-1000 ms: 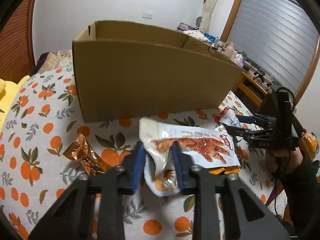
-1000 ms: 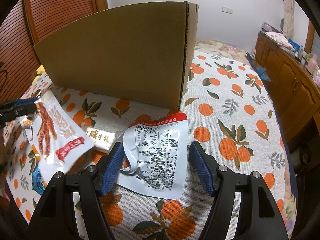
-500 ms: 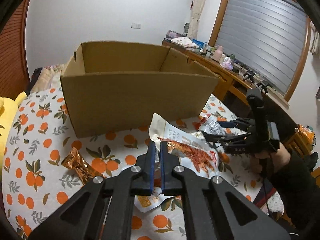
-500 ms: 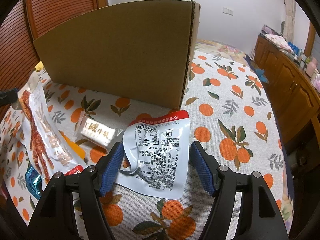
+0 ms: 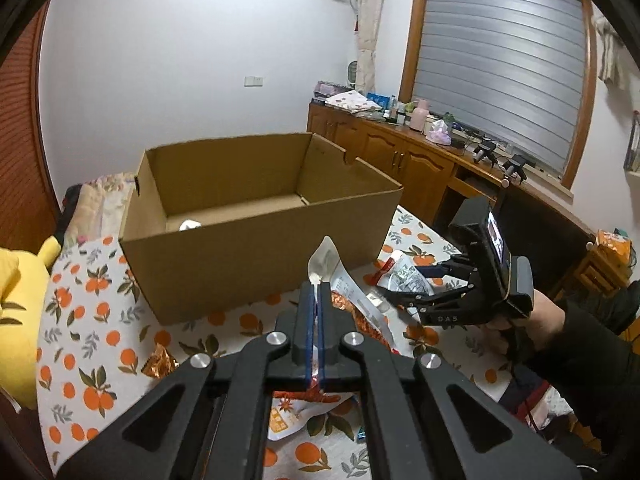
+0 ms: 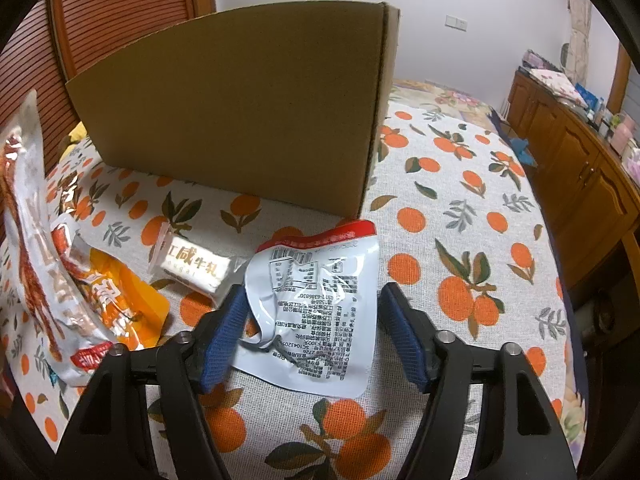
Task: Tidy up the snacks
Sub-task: 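Grasp the white chicken-feet pouch with the left tool while the right tool grasps the white foil pouch, then lift both pouches and carry them over the cardboard box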
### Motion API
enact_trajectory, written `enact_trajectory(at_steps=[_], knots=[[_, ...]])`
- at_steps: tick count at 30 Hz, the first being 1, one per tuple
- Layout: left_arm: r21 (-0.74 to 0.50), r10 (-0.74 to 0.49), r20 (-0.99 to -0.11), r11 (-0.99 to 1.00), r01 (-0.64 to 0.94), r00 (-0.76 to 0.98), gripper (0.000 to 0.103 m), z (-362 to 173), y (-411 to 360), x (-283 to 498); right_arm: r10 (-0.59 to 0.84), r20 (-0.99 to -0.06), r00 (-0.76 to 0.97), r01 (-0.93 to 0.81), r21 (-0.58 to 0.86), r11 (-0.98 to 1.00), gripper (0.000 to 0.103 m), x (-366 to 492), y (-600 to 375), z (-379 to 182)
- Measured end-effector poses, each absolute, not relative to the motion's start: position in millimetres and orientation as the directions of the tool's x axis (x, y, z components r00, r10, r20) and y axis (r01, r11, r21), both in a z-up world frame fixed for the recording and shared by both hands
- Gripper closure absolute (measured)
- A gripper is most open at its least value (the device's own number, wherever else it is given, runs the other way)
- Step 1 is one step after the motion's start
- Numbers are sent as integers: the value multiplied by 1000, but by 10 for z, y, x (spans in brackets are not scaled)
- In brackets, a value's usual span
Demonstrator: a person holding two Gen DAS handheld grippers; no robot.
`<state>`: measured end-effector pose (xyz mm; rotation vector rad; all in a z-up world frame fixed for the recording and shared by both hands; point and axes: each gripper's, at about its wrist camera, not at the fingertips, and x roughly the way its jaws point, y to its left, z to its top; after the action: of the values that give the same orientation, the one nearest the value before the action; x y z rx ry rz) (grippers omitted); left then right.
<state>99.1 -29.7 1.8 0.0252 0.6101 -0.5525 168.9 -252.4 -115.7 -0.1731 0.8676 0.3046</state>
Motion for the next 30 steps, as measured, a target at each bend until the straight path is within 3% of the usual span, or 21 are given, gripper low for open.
enact_trajectory(at_steps=[8,30], knots=[[-84,-491,-518,844,529,700,103,292,-399,945,206,-730,652,-322,-20,946,47,1547,-2562,-1002],[37,-472,-430,843,537,770,103,1182,-567,1160,305,-532,790,-405,-80,911,47,1188,-2311,235]])
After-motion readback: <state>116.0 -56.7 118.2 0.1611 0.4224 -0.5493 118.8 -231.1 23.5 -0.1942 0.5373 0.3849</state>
